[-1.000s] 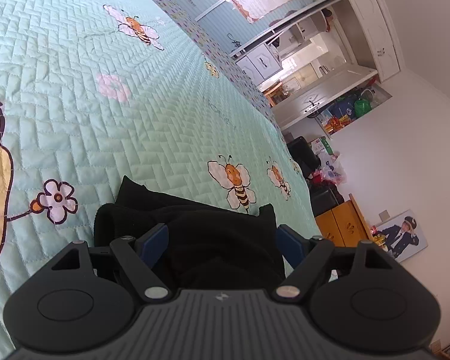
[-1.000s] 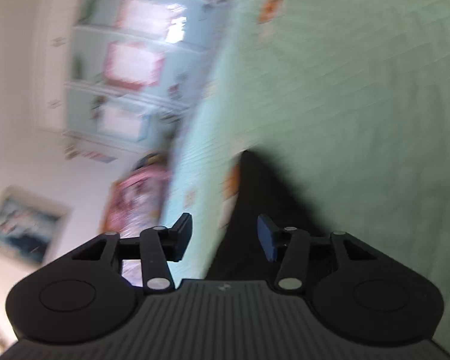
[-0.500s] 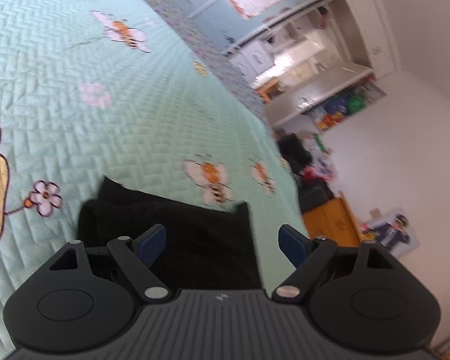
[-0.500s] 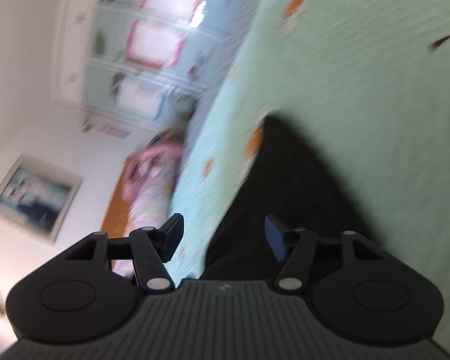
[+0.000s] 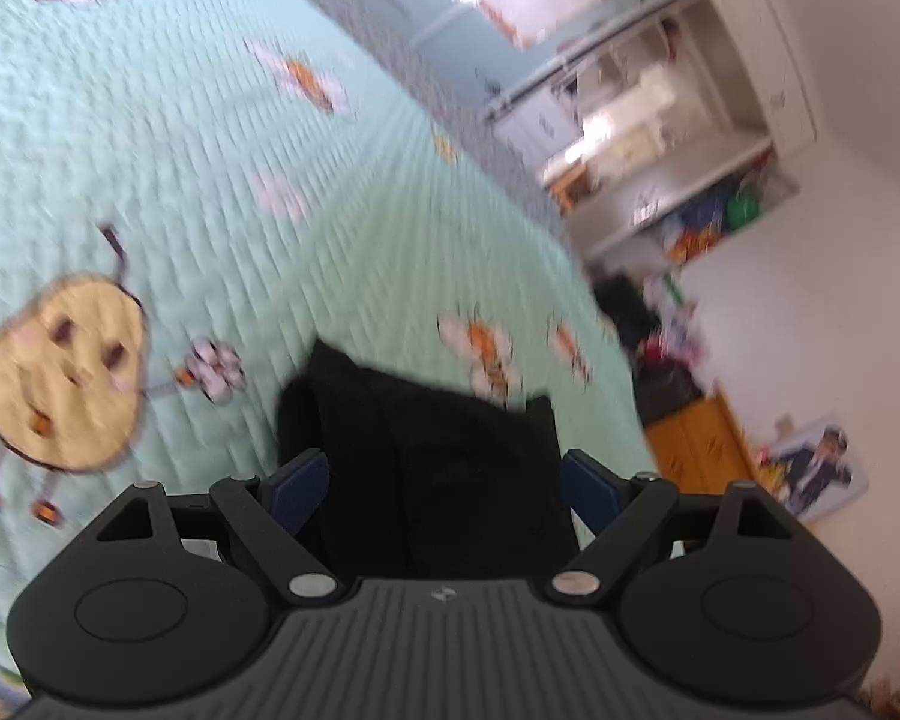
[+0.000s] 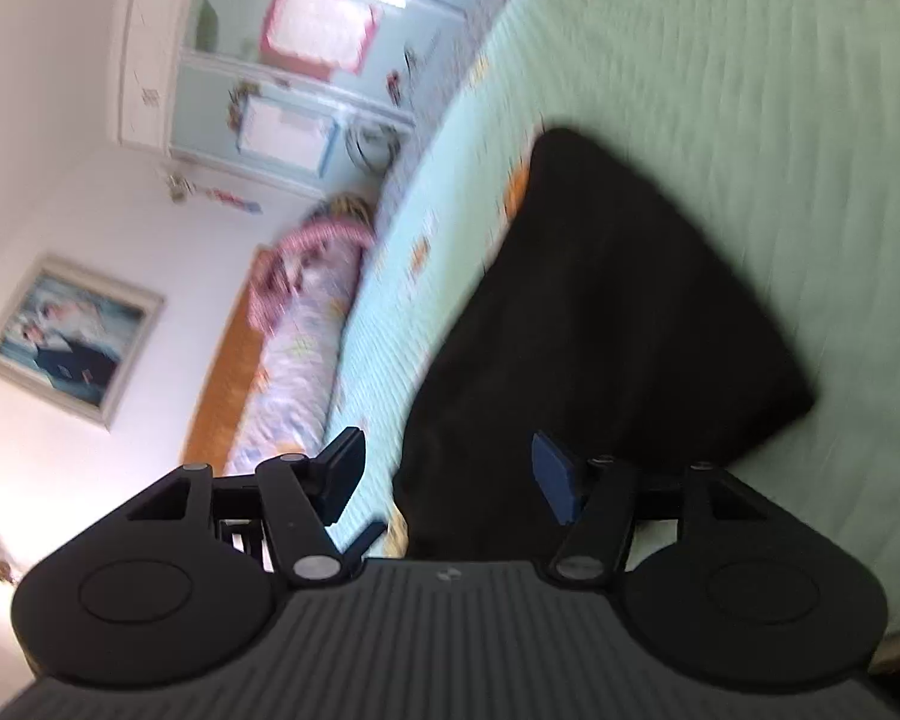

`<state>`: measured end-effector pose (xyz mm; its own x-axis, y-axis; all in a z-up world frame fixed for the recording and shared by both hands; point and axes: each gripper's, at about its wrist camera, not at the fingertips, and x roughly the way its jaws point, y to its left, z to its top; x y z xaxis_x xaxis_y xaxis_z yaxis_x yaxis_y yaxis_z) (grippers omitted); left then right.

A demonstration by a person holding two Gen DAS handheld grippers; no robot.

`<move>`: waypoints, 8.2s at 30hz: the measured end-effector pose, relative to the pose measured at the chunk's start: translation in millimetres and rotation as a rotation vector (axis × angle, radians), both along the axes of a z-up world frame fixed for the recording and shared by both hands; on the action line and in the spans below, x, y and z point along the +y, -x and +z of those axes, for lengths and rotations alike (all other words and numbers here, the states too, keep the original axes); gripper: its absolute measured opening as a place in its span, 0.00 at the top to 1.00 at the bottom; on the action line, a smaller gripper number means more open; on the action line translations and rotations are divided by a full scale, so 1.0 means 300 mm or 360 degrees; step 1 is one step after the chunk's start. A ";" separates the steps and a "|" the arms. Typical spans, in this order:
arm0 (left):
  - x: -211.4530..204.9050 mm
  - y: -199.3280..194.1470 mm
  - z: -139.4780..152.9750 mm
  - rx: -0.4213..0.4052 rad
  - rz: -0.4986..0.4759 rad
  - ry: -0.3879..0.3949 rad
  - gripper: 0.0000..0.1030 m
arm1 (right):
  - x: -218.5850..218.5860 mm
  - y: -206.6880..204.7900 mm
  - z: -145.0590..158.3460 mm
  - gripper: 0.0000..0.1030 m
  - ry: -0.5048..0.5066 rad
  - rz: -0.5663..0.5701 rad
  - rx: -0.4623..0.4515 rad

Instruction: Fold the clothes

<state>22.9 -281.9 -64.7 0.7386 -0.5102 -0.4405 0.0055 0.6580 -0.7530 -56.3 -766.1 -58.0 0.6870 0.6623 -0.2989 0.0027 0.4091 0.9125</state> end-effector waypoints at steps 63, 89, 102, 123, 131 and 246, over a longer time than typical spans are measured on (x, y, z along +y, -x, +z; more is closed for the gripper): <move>-0.056 -0.162 0.000 -0.0165 -0.0185 -0.0267 0.90 | 0.670 -0.206 0.034 0.25 0.0803 0.0702 -0.0397; -0.118 -0.056 0.011 0.0060 -0.0411 -0.0006 0.41 | 0.334 -0.239 0.004 0.25 -0.0045 0.0231 -0.0206; -0.108 -0.041 -0.078 0.0064 -0.0446 -0.0142 0.54 | 0.077 -0.150 -0.116 0.25 -0.0256 -0.0010 -0.0093; -0.118 -0.024 -0.038 0.0133 -0.0383 -0.0203 0.38 | 0.168 -0.135 -0.145 0.86 0.0097 0.0253 0.0096; -0.098 -0.038 0.018 0.0107 -0.0335 -0.0127 0.38 | 0.129 -0.174 -0.026 0.54 0.0086 0.0163 -0.0032; -0.498 -0.031 0.159 0.0676 -0.0510 -0.1370 0.19 | 0.580 -0.221 0.246 0.10 0.1689 0.0310 0.0272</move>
